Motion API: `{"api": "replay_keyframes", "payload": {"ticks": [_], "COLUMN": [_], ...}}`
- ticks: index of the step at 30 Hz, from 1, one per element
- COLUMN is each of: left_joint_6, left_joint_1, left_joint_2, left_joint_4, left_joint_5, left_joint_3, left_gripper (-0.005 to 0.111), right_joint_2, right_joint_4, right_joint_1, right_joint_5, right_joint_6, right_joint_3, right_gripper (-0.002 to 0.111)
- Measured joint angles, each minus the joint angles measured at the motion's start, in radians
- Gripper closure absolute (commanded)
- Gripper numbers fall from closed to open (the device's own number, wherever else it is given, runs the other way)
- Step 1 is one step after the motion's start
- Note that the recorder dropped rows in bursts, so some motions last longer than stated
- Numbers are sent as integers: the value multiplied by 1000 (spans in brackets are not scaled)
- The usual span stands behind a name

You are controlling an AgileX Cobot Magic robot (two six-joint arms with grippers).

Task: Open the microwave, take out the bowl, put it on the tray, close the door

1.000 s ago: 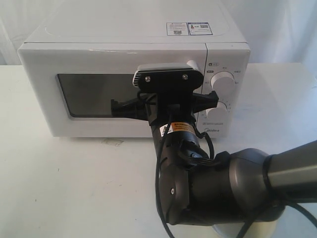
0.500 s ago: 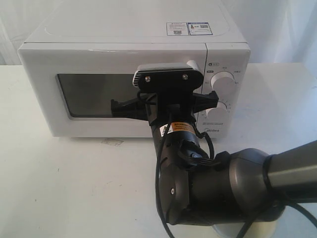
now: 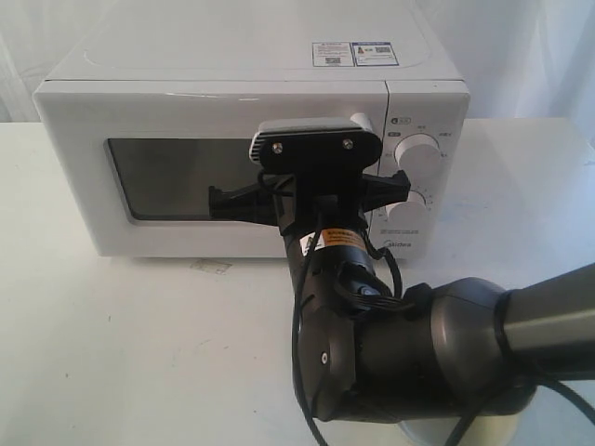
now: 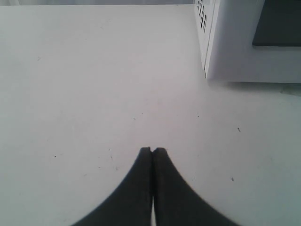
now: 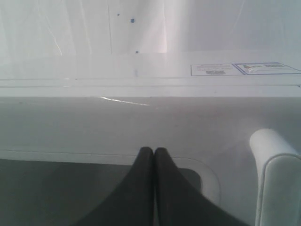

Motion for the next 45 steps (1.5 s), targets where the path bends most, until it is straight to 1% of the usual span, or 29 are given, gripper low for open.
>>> {"api": "replay_keyframes", "payload": {"ticks": [6, 14, 19, 21, 22, 24, 27, 30, 36, 41, 45], "left_joint_6": [0, 0, 0, 0, 0, 0, 0, 0, 0, 0, 0], "left_joint_1": [0, 0, 0, 0, 1, 1, 1, 1, 1, 1, 1], "left_joint_2": [0, 0, 0, 0, 0, 0, 0, 0, 0, 0, 0], "left_joint_4": [0, 0, 0, 0, 0, 0, 0, 0, 0, 0, 0], "left_joint_5": [0, -1, -2, -2, -2, -2, -2, -2, -2, -2, -2], "left_joint_3": [0, 0, 0, 0, 0, 0, 0, 0, 0, 0, 0], "left_gripper": [107, 107, 107, 107, 107, 107, 107, 107, 107, 107, 107], "right_joint_2": [-65, -264, -347, -418, -451, -514, -596, -662, -850, -1056, -1229], "right_joint_4": [2, 2, 17, 80, 133, 204, 229, 231, 231, 231, 231], "right_joint_1": [0, 0, 0, 0, -2, -23, -73, -129, -275, -409, -513], "right_joint_5": [0, 0, -2, 152, 250, 451, 728, 874, 1094, 1167, 1183], "right_joint_6": [0, 0, 3, 7, -22, -128, -232, -246, -252, -254, -254], "right_joint_3": [0, 0, 0, 0, 0, 9, 48, 83, 172, 285, 396], "right_gripper": [108, 108, 108, 108, 108, 108, 108, 108, 108, 108, 108]}}
